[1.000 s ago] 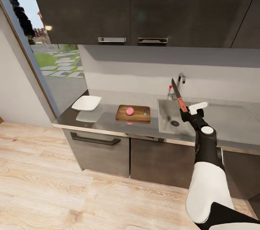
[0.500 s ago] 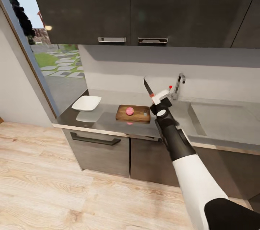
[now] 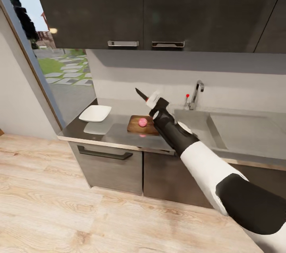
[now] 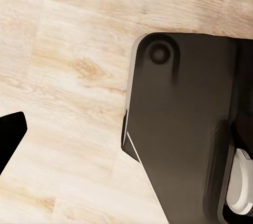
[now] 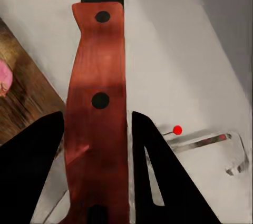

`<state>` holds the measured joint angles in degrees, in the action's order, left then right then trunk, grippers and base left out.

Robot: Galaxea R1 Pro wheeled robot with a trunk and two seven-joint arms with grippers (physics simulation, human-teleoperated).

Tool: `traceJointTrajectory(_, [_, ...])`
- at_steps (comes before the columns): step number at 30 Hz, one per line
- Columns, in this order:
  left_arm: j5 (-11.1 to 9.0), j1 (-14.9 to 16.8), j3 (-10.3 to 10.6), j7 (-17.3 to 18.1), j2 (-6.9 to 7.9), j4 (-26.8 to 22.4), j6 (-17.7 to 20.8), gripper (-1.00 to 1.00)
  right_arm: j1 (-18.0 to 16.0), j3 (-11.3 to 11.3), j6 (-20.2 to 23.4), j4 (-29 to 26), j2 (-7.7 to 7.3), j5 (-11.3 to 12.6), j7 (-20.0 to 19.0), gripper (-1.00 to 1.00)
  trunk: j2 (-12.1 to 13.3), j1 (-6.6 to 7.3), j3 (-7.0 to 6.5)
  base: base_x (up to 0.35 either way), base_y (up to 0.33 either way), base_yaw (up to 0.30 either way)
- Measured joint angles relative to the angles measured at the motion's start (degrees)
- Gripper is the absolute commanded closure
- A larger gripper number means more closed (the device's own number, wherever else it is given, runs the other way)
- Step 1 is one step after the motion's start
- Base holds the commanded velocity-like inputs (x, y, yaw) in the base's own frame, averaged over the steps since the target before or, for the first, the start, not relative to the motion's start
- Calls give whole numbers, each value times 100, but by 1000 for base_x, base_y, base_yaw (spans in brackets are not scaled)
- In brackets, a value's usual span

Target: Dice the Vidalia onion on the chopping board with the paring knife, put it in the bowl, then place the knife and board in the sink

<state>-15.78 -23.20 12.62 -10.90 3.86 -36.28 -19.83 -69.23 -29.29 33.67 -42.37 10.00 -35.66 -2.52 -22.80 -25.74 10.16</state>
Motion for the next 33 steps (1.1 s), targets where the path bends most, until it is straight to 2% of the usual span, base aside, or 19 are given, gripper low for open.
traceJointTrajectory(1, [0,0,0,0,0,-11,0,-100,6,-267,-49,-44,0,142,10,100,0,0,0,0,0,0])
traceJointTrajectory(2, [0,0,0,0,0,-21,1,-100,19,-441,-84,-109,0,331,30,100,0,0,0,0,0,0])
traceJointTrajectory(3, [0,0,0,0,-9,-25,1,-100,56,-620,-130,-268,0,687,132,100,0,0,0,0,0,0])
traceJointTrajectory(5, [0,0,0,0,-22,-17,1,-100,120,-694,-157,-402,0,855,333,100,0,0,0,0,0,0])
traceJointTrajectory(8, [0,0,-1,-6,-29,-9,1,-100,325,-731,-270,-602,0,942,656,100,0,0,0,0,0,0])
traceJointTrajectory(15, [0,0,-1,-15,-35,-41,1,-100,508,-744,-376,-904,0,969,565,100,0,0,0,0,0,0])
traceJointTrajectory(21, [1,0,-1,-4,-42,-25,-6,-100,1016,-738,-912,-1065,-6,969,629,100,0,0,0,0,0,0])
traceJointTrajectory(25, [-1,-1,-2,-1,-24,87,-25,-100,1153,-646,-1081,-1355,-502,1051,595,100,0,0,0,0,0,0])
traceJointTrajectory(28, [5,-1,-1,-2,-19,199,-42,-100,1175,-469,-1118,-1418,-667,1156,567,100,0,0,0,0,0,0])
traceJointTrajectory(33, [8,0,-1,-4,-23,235,-46,-100,1187,-417,-1118,-1476,-733,1171,578,100,0,0,0,0,0,0])
